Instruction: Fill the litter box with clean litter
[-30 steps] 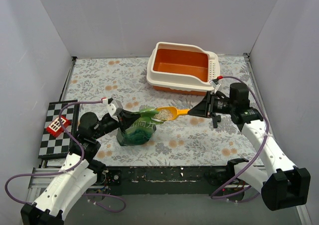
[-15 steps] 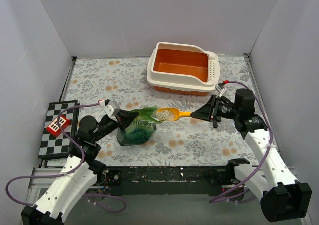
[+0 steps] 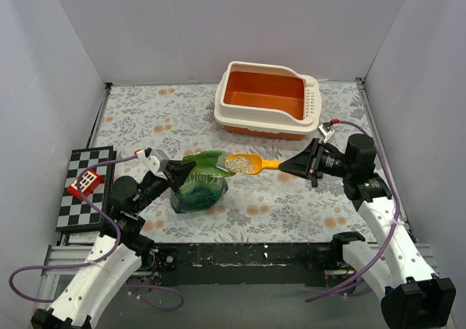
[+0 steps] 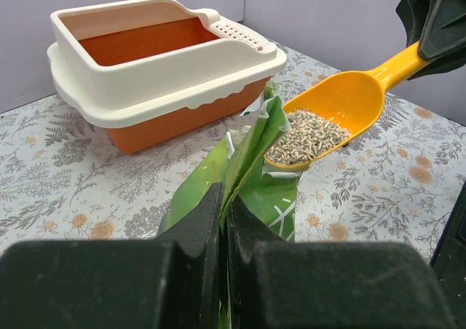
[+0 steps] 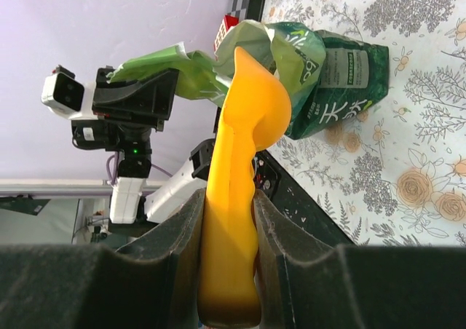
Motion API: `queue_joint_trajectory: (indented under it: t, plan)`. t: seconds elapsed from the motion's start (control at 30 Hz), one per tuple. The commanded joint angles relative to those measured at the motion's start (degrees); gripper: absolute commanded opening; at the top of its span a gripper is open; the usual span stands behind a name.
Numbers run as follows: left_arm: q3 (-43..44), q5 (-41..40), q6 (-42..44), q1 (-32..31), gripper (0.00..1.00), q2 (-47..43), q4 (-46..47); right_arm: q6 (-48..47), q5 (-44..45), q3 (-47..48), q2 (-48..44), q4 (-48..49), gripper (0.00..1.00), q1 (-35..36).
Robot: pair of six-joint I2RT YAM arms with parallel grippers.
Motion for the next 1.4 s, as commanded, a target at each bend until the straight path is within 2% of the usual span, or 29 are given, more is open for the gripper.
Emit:
queue_joint_trajectory:
  t: [0.0, 0.5, 0.77, 0.87, 1.13, 1.37]
  plan:
    - [-1.49, -3.05, 0.44, -0.9, 0.0, -1.56, -0.68, 5.15, 1.25, -0.58, -2.48, 8.31, 0.01, -0.09]
    - [-2.2, -7.36, 0.79, -2.84, 0.0, -3.06, -0.86, 17.1, 12.32, 0.39, -4.78, 17.01, 0.01, -0.09]
    - [-2.37, -7.54, 0.88, -3.1, 0.0, -4.03, -0.77, 17.46, 20.14, 7.59, 3.74, 20.18, 0.01, -0.09]
    - [-2.46, -7.54, 0.88, -3.1, 0.0, -4.55, -0.77, 18.16, 22.95, 9.7, 8.22, 24.66, 0.01, -0.09]
    - [-2.99, -7.89, 0.88, -3.63, 0.0, -5.78, 0.02, 14.39, 31.47, 16.82, 21.94, 30.38, 0.01, -0.09]
    - [-3.17, -8.33, 0.88, -3.72, 0.0, -6.58, 0.2, 2.01, 40.88, 24.38, 30.11, 24.67, 0.01, -0.09]
